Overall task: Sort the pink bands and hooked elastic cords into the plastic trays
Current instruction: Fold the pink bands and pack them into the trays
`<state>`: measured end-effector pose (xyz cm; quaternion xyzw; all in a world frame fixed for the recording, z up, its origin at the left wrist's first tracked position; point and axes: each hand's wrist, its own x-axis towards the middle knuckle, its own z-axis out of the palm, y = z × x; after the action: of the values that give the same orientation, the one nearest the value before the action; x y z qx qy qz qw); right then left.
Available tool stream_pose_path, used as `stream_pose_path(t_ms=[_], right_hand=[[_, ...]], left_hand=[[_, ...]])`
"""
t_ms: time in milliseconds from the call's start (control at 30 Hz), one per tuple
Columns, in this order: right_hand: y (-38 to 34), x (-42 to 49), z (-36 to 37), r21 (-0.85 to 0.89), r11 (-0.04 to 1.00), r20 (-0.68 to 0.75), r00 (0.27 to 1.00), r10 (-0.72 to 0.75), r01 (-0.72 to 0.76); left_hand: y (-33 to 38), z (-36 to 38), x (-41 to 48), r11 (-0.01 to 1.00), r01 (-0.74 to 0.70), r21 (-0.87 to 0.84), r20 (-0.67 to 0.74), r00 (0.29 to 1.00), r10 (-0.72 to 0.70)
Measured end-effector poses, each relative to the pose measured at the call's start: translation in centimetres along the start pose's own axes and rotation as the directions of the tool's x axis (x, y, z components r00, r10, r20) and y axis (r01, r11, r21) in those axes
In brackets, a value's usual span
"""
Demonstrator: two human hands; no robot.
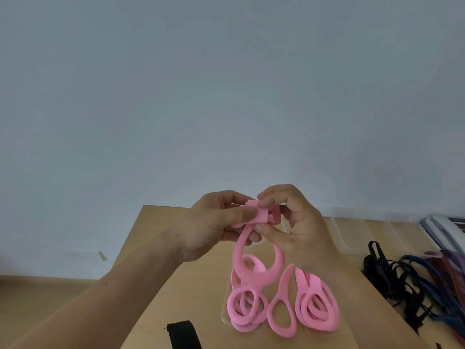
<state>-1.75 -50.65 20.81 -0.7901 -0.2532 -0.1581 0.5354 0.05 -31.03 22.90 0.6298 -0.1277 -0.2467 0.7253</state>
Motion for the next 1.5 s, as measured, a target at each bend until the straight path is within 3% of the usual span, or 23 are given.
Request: stream_pose_path(t_ms=[133,300,400,500,733,933,1033,1167,1300,1400,1500], right_hand=[[-0.5,0.0,-0.5,0.216,0.947,0.079,0.971,0.224,-0.236],[-0.9,0.5,-0.3,0.267,0.876,0.103,0.915,0.389,-0.402],[-1.1,0.5,-0.2,0.237,0.88,0.096,0.911,0.401,-0.413],[-1.0,0.6,-0.1,0.151,0.9,0.071,0.913,0.402,-0.408],[-0.2,0.3,0.4,0.064,0.945,0.081,0.945,0.316,-0.321],[0.1,0.2,0.4,0.028,0.973,0.145,0.964,0.222,-0.229],[0.6,0.3,0.0,0.134,0.936,0.205,0.933,0.295,-0.325],[0.9,0.9,-0.4,0.356,0.808,0.268,0.879,0.394,-0.47],[1.9,1.9,0.2,0.197,0.796,0.236,0.816,0.527,-0.572],[2.2,2.4,0.9,0.101,0.831,0.214,0.828,0.518,-0.547],[2.3,2.8,2.0,0.061,0.872,0.176,0.866,0.469,-0.485]], left_hand=[[-0.5,-0.1,0.1,0.998,-0.065,0.012,-0.043,0.997,0.066],[-1.1,-0.2,0.0,0.99,-0.137,0.019,-0.058,0.989,0.138],[-1.4,-0.3,0.0,0.993,-0.116,0.019,-0.109,0.987,0.118],[-1.5,-0.5,-0.1,0.999,-0.008,0.05,-0.143,0.99,0.016],[-1.2,-1.3,-0.4,0.983,0.173,-0.056,0.022,0.985,-0.172],[-1.3,-1.7,0.0,0.995,0.08,-0.067,-0.006,0.997,-0.08],[-1.3,-1.7,0.2,0.999,-0.006,-0.043,-0.016,1.0,0.005],[-1.7,-2.2,0.7,0.978,-0.146,0.152,-0.036,0.988,0.153],[-2.3,-2.8,0.8,0.9,-0.252,0.355,0.021,0.965,0.262],[-2.9,-3.3,1.3,0.864,-0.198,0.463,-0.065,0.964,0.256],[-3.6,-4.0,1.7,0.929,-0.04,0.367,-0.168,0.98,0.109]])
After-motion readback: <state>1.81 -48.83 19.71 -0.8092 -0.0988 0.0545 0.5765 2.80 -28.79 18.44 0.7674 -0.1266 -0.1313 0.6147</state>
